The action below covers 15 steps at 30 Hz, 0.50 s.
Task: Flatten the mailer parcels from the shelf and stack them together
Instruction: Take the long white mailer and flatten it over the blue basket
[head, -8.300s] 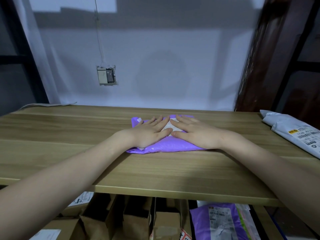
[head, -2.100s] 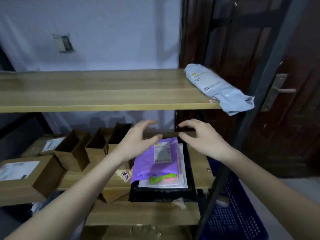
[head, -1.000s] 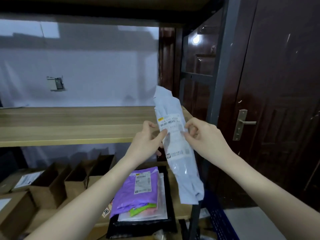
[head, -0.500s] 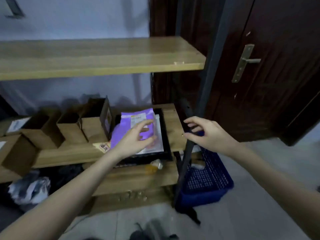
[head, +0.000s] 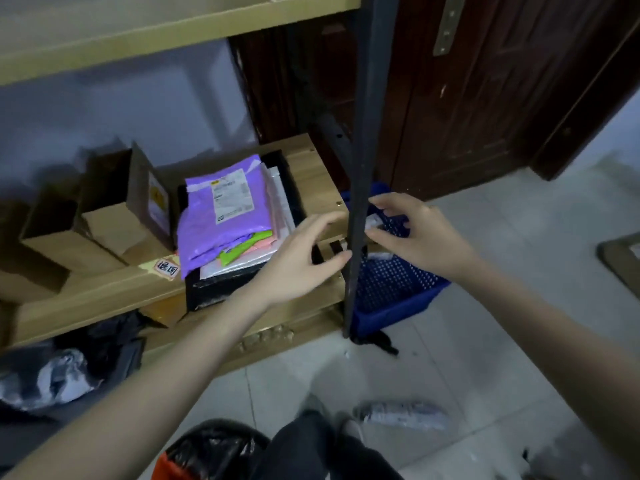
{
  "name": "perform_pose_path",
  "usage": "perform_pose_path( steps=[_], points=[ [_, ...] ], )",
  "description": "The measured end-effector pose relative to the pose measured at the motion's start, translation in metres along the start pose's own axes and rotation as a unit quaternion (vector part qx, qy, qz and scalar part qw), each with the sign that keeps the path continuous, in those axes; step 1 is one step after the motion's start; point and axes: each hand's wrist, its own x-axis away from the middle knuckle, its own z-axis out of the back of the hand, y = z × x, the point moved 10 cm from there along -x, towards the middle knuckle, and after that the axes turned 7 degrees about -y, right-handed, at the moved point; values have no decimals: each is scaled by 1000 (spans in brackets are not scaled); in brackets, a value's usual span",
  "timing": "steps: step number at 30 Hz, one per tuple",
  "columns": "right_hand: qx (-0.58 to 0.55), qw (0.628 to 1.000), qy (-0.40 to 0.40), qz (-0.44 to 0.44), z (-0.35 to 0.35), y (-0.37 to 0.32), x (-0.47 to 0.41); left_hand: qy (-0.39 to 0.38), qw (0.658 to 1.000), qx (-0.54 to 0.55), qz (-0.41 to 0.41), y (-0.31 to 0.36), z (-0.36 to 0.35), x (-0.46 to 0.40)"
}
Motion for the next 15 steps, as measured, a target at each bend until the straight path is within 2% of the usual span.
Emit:
perform_pose_path(
  steps=[6, 15],
  points=[
    [2, 995, 44, -95, 23, 69, 44, -144, 988, -3, -63, 15, -91, -42],
    [18, 958, 58, -280, -10, 213, 149, -291, 955, 8, -63, -28, -259, -71]
  ],
)
